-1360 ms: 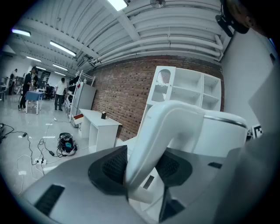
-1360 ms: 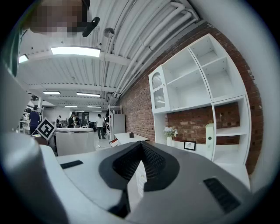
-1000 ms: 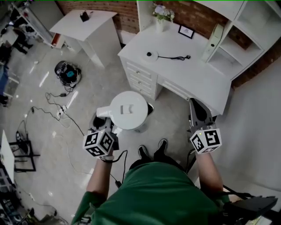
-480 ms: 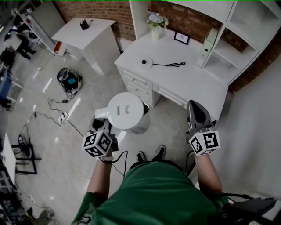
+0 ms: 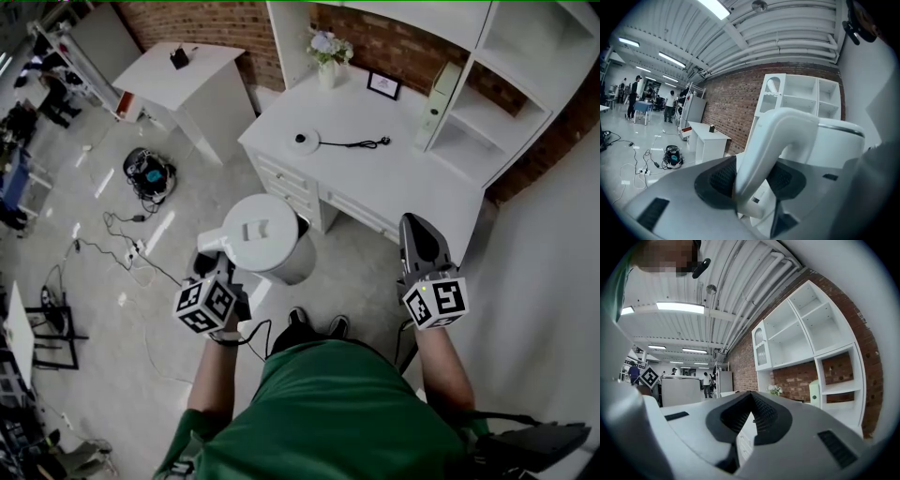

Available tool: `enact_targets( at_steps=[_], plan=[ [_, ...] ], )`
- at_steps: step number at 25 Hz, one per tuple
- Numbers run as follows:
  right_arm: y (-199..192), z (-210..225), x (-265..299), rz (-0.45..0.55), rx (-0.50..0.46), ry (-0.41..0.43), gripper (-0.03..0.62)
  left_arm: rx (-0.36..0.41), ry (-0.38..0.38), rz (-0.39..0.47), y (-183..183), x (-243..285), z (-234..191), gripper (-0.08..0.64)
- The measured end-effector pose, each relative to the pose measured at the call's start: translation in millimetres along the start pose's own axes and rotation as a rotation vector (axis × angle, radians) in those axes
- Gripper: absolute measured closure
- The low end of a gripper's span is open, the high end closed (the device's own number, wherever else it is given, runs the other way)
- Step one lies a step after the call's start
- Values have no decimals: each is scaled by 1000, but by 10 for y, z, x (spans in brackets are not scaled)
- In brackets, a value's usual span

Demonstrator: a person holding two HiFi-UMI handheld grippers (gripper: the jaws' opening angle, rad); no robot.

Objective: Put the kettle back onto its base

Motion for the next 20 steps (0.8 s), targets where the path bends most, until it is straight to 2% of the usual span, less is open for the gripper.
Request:
enact_targets(
  at_steps=[6,13,20],
  plan=[
    [-77,105,233,-18,26,-16,581,5,5,-9,49,195,-40,365],
    [-182,71,704,-40,10,-21,581,-5,8,-8,118,606,-332,365],
    [-160,3,1412,-43,-16,-63,581,-8,-50,15,363,1268,-779,365]
  ],
)
Point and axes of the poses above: the fingertips, and each gripper's own axes: x forward along the fingers, z to its right, y out of its top, the point moved 8 cm from there along -x, backward along the fingers, and after that the axes turned 12 degrees about -y, right-handed, at the moved point
